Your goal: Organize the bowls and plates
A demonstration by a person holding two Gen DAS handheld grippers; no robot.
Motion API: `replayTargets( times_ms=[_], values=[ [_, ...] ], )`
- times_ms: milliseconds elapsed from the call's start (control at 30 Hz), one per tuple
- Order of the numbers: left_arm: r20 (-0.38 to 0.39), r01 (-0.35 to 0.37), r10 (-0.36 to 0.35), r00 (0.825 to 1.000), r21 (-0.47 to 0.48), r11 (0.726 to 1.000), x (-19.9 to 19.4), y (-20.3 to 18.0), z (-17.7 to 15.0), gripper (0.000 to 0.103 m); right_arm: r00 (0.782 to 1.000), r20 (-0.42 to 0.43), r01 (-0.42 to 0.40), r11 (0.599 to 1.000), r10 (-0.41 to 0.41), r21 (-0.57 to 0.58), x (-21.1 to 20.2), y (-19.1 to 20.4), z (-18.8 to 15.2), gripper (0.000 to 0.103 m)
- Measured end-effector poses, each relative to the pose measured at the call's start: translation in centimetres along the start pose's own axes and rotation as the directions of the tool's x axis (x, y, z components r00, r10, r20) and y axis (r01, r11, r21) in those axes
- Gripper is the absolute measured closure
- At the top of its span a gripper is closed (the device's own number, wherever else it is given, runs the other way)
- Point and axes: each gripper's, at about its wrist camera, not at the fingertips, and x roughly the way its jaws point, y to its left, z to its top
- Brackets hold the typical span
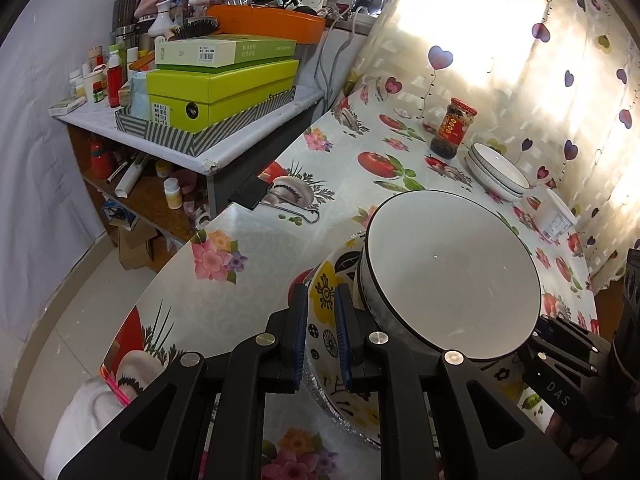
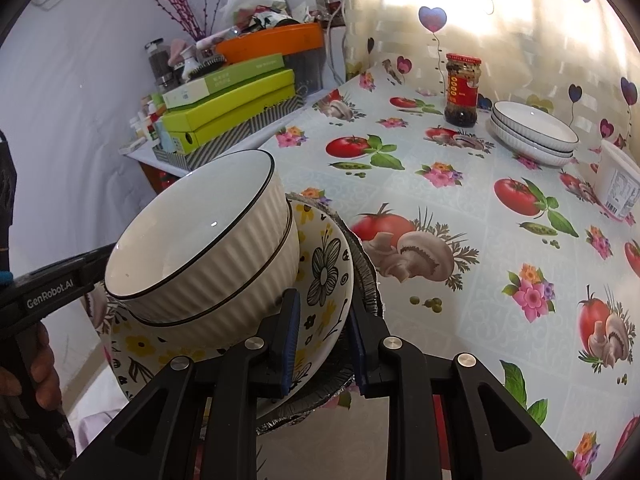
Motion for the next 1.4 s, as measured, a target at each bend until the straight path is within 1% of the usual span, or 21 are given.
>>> replayTargets(
  times_ms=[67, 167, 233, 267, 300, 333, 367, 400, 467, 533, 667, 900, 933, 1000, 1033, 1067, 1133, 1233, 1400],
  values=[
    [0.004, 0.001, -0.001, 1.000, 0.001, 1.000, -0.2, -0.1, -0.1, 0.089, 1.000, 0.014, 0.007, 1.000, -0.007, 0.008, -0.4, -0.1, 0.0, 0.080],
    [0.007, 0.001, -0.001, 1.000, 0.000, 1.000, -0.4, -0.1, -0.1, 0.089, 1.000, 0.011, -0.013, 0.999, 0.013, 0.034, -0.6, -0.4, 0.2, 0.080],
    [0.008, 0.001, -0.001, 1.000, 0.005, 1.000, -0.5, -0.3, -0.2, 0.089, 1.000, 0.022, 0.000, 1.000, -0.001, 0.027, -0.9, -0.3, 0.1, 0.078],
    [0.007, 0.002, -0.002, 1.000, 0.005, 1.000, -0.6, -0.3, -0.3, 0.089, 0.999, 0.042, 0.012, 1.000, -0.013, 0.021, -1.3, -0.1, 0.1, 0.075],
    [0.007, 0.002, -0.002, 1.000, 0.006, 1.000, -0.6, -0.3, -0.3, 0.089, 0.995, 0.083, 0.047, 0.999, -0.047, 0.011, -2.2, 0.0, 0.3, 0.069],
    [0.007, 0.000, -0.001, 1.000, 0.007, 1.000, -0.7, -0.4, -0.3, 0.089, 0.991, 0.113, 0.075, 0.997, -0.075, 0.006, -2.8, 0.0, 0.6, 0.060],
    [0.010, 0.000, 0.000, 1.000, 0.008, 1.000, -0.7, -0.4, -0.3, 0.089, 0.986, 0.145, 0.079, 0.997, -0.080, 0.010, -3.6, -0.1, 0.8, 0.039],
    [0.014, -0.001, 0.001, 1.000, 0.010, 1.000, -0.8, -0.5, -0.3, 0.089, 0.985, 0.158, 0.071, 0.997, -0.074, 0.023, -4.1, -0.4, 1.0, 0.031],
    [0.017, 0.005, -0.006, 1.000, 0.013, 1.000, -1.0, -0.8, -0.4, 0.089, 0.985, 0.162, 0.049, 0.998, -0.056, 0.050, -4.6, -1.0, 1.2, 0.031],
    [0.018, 0.007, -0.007, 1.000, 0.020, 1.000, -1.2, -1.1, -0.5, 0.089, 0.986, 0.151, 0.059, 0.997, -0.066, 0.048, -4.6, -0.9, 1.0, 0.031],
    [0.019, 0.004, -0.005, 1.000, 0.037, 0.999, -1.8, -1.6, -1.0, 0.089, 0.990, 0.132, 0.050, 0.998, -0.055, 0.040, -4.6, -0.4, 0.2, 0.031],
    [0.032, -0.007, 0.005, 0.999, 0.068, 0.998, -3.3, -2.7, -2.3, 0.089, 0.985, 0.161, 0.050, 0.998, -0.056, 0.043, -6.1, 0.3, -0.6, 0.029],
    [0.035, -0.010, 0.007, 0.999, 0.072, 0.997, -3.6, -2.9, -2.5, 0.089, 0.985, 0.161, 0.050, 0.998, -0.056, 0.044, -6.4, 0.3, -0.8, 0.029],
    [0.056, -0.038, 0.033, 0.998, 0.095, 0.995, -4.1, -3.5, -3.0, 0.088, 0.985, 0.161, 0.051, 0.998, -0.057, 0.043, -6.7, 0.5, -1.3, 0.028],
    [0.066, -0.051, 0.044, 0.997, 0.112, 0.992, -4.5, -3.9, -3.4, 0.086, 0.986, 0.159, 0.051, 0.998, -0.058, 0.042, -6.9, 0.6, -1.5, 0.027],
    [0.065, -0.048, 0.040, 0.997, 0.117, 0.992, -4.7, -4.1, -3.6, 0.084, 0.986, 0.159, 0.052, 0.998, -0.058, 0.042, -7.1, 0.6, -1.8, 0.027],
    [0.061, -0.032, 0.025, 0.998, 0.117, 0.993, -5.0, -4.4, -4.1, 0.077, 0.985, 0.161, 0.056, 0.997, -0.063, 0.043, -7.5, 0.7, -2.3, 0.027],
    [0.064, -0.032, 0.024, 0.998, 0.118, 0.992, -5.5, -4.7, -5.0, 0.068, 0.984, 0.165, 0.057, 0.997, -0.064, 0.046, -8.1, 0.8, -3.1, 0.026],
    [0.059, -0.049, 0.041, 0.997, 0.144, 0.988, -6.1, -5.6, -7.0, 0.066, 0.986, 0.152, 0.059, 0.997, -0.065, 0.043, -8.8, 0.9, -4.9, 0.022]
  ],
)
